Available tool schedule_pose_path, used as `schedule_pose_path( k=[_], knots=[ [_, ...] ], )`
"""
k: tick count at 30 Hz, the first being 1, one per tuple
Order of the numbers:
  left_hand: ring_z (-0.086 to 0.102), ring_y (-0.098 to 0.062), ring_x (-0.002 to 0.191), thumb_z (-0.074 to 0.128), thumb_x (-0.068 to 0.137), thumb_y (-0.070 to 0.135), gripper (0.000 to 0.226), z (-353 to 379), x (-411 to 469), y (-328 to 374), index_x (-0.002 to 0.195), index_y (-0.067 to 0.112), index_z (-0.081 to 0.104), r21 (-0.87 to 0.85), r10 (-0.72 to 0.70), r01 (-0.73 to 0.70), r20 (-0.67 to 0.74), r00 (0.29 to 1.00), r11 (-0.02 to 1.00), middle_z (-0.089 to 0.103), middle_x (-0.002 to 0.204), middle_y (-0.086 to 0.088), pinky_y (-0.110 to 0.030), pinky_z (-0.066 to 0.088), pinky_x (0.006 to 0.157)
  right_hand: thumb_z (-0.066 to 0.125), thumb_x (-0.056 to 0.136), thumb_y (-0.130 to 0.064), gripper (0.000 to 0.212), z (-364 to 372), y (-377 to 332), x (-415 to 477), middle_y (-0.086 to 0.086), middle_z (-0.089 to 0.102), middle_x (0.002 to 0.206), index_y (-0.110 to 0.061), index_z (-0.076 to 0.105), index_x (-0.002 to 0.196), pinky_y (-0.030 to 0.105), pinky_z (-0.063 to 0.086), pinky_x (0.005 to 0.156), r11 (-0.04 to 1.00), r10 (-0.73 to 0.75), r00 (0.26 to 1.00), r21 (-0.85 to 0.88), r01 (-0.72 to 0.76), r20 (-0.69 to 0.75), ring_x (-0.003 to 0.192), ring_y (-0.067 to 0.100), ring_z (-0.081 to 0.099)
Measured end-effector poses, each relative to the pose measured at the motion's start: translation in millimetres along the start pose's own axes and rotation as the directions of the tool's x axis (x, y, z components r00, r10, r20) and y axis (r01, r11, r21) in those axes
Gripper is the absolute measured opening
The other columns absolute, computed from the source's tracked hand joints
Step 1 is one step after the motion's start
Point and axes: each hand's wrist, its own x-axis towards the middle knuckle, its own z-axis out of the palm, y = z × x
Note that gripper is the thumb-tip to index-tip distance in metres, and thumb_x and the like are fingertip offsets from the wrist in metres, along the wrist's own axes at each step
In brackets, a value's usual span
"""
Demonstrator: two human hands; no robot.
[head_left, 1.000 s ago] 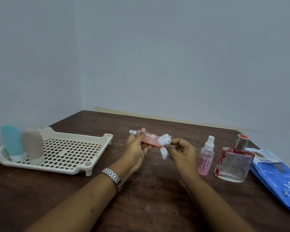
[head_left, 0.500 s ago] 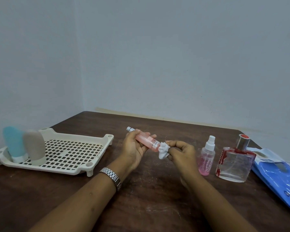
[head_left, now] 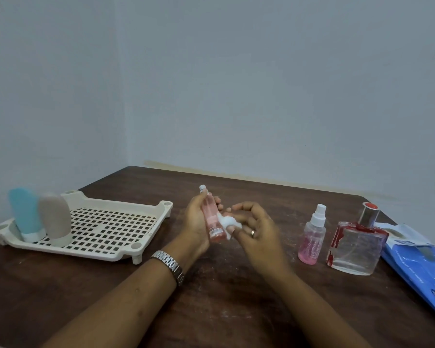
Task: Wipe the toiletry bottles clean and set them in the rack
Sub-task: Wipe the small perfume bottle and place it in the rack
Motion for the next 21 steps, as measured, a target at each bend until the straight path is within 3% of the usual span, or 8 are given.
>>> schedule_pose_path(
  k=[2,4,8,12,16,21],
  knots=[
    [0.052,-0.018,0.062,0.047,0.096,0.043,0.038,-2.2,3.0,0.2,0.097,0.006,0.051,0.008,0.000,0.000,-0.047,0.999,1.000,0.050,0.075,-0.006,-0.030,0.049,0.055,0.066,0.080,0.004,0.029,4.6,0.2,-1.8,-0.006,0.071,0.091,-0.024,0.066,0.087,0.021,0.054,0.071,0.998,-0.009,1.000,-0.064,0.010,0.005,0.087,0.005,0.066],
    [0.050,-0.017,0.061,0.048,0.095,0.045,0.039,-2.5,2.5,0.4,0.091,0.006,0.053,-0.019,-0.025,0.024,-0.033,0.999,1.000,0.049,0.074,-0.005,-0.030,0.047,0.056,0.068,0.079,0.000,0.026,5.5,0.9,-2.8,-0.007,0.071,0.090,-0.026,0.070,0.084,0.021,0.054,0.071,0.993,-0.016,1.000,-0.115,0.015,-0.008,0.085,0.004,0.066],
    [0.054,-0.013,0.044,0.045,0.096,0.044,0.040,3.2,-5.4,-8.7,0.081,0.008,0.055,-0.016,-0.160,0.164,0.133,0.978,0.986,0.056,0.063,-0.004,-0.022,0.046,0.040,0.070,0.078,-0.005,0.020,-0.6,0.9,0.8,-0.006,0.069,0.090,-0.025,0.070,0.083,0.013,0.050,0.067,0.986,-0.048,0.995,-0.165,0.032,-0.093,0.081,0.000,0.062],
    [0.059,-0.014,0.050,0.045,0.096,0.035,0.029,9.4,-6.8,-22.2,0.087,0.008,0.053,0.003,-0.157,0.161,0.233,0.960,0.987,0.065,0.062,-0.007,-0.022,0.049,0.045,0.072,0.078,-0.008,0.018,-9.6,1.1,4.9,-0.006,0.068,0.091,-0.023,0.073,0.087,0.009,0.047,0.069,0.972,-0.119,0.975,-0.222,0.076,-0.189,0.085,0.000,0.061],
    [0.056,-0.012,0.045,0.046,0.097,0.036,0.029,1.6,-2.4,-13.1,0.089,0.009,0.052,0.057,-0.152,0.144,0.168,0.974,0.988,0.059,0.063,-0.004,-0.021,0.047,0.041,0.070,0.079,-0.006,0.022,-2.9,-0.5,0.6,-0.016,0.063,0.090,-0.024,0.072,0.092,0.007,0.048,0.070,0.924,-0.213,0.976,-0.335,0.186,-0.046,0.089,-0.003,0.059],
    [0.051,-0.012,0.056,0.049,0.096,0.036,0.030,-7.8,16.3,-5.0,0.077,0.012,0.053,0.075,-0.038,0.036,0.032,0.999,0.997,0.054,0.066,-0.001,-0.024,0.044,0.054,0.067,0.083,-0.008,0.020,3.1,-1.8,-5.2,-0.024,0.056,0.088,-0.022,0.075,0.094,0.006,0.045,0.071,0.860,-0.180,0.956,-0.435,0.268,0.232,0.086,-0.007,0.057]
  ],
)
